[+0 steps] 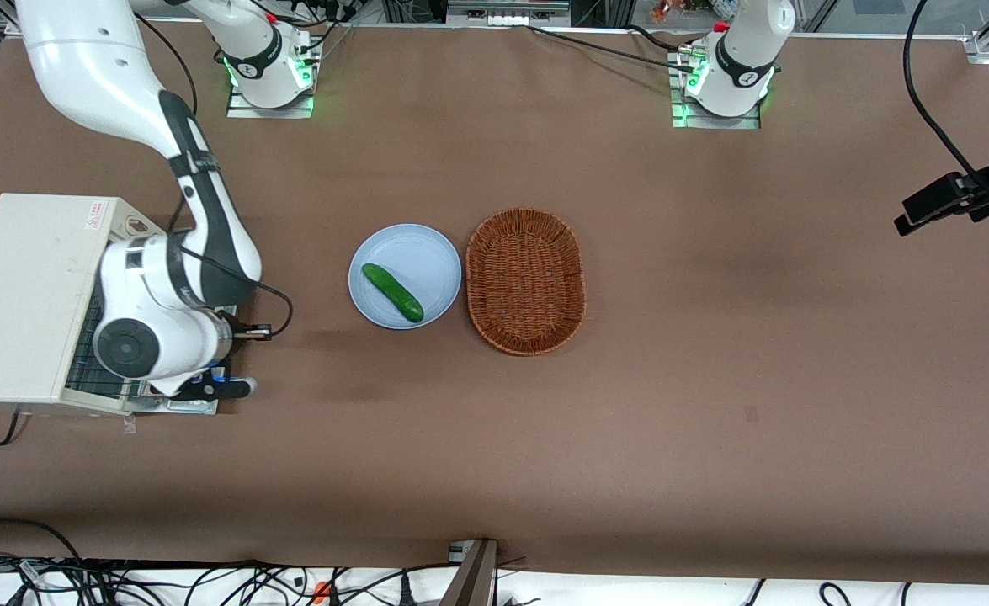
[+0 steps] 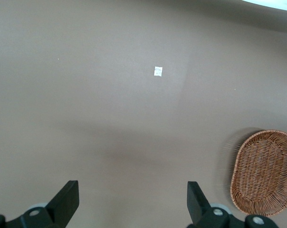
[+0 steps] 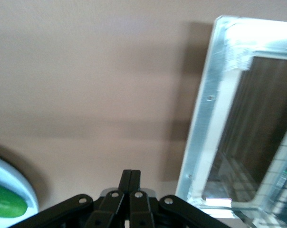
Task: Open oven door with right arm only
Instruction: 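Pull the handle with the right gripper, swinging the glass door down open, then release the door and lift the right gripper away from the oven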
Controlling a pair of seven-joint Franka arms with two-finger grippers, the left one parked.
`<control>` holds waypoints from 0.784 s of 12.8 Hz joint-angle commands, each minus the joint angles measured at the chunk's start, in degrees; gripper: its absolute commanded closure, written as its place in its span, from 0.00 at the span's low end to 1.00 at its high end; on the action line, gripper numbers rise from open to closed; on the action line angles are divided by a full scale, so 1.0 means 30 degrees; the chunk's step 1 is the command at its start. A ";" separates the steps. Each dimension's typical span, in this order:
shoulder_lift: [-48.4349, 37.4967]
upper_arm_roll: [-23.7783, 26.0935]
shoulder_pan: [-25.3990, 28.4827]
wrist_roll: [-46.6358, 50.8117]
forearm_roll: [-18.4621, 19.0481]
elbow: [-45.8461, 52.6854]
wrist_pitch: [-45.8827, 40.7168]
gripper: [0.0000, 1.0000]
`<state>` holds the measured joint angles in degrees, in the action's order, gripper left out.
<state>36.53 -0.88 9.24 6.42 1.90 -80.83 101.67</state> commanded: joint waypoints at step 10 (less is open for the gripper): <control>-0.6782 -0.1435 -0.1294 -0.0588 -0.2158 0.0017 -0.5175 0.00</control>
<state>18.98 -4.55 5.47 5.52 -3.64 -80.38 88.54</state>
